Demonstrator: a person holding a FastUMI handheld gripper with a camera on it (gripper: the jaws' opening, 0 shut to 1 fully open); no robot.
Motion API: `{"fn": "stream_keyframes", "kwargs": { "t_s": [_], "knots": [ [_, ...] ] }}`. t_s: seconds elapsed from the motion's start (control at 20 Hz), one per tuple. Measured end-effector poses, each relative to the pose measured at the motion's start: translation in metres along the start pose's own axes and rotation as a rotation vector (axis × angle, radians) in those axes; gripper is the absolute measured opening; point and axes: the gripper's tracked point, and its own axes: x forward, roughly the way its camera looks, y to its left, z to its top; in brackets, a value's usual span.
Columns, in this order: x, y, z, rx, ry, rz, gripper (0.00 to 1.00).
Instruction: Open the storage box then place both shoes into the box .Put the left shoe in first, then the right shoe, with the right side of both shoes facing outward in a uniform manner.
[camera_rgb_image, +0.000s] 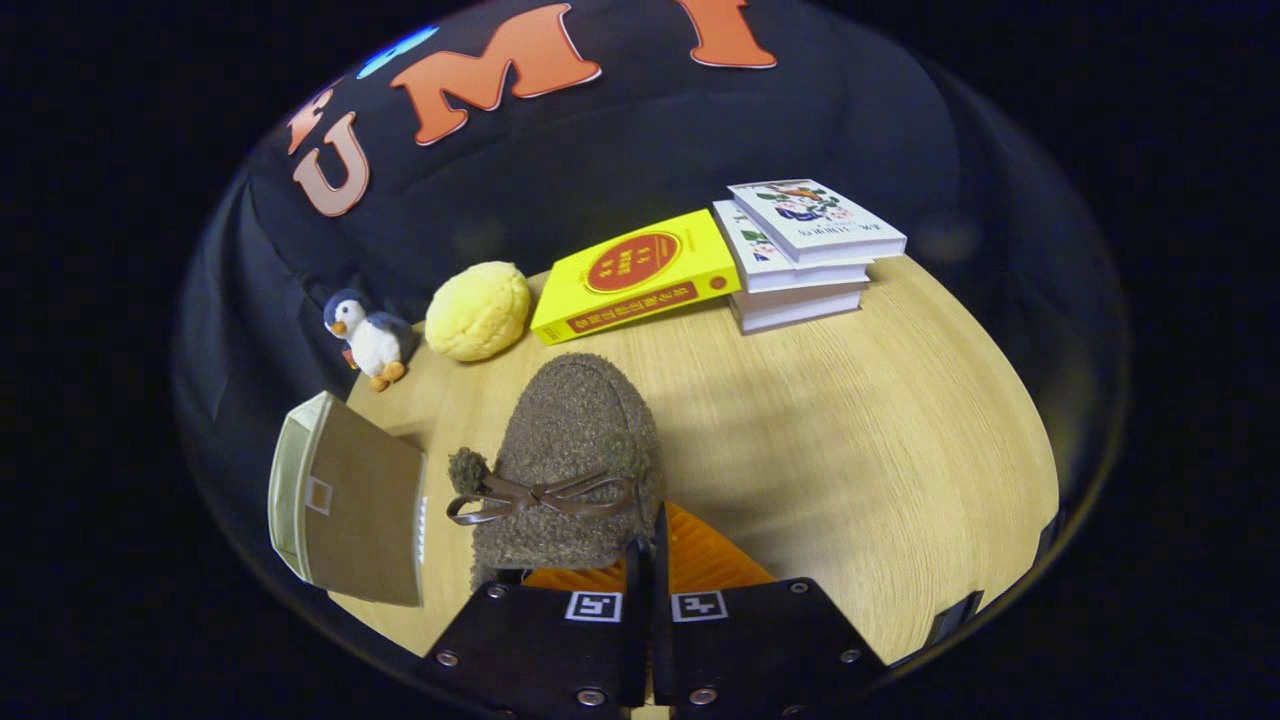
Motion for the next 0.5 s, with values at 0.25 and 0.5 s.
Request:
{"fn": "stream_keyframes", "kwargs": {
  "t_s": [0.25, 0.5],
  "knots": [
    [-0.026, 0.085, 0.023, -0.04, -0.049, 0.053, 0.04],
    [-0.038, 0.166, 0.022, -0.059, -0.047, 0.093, 0.04]
  ]
}}
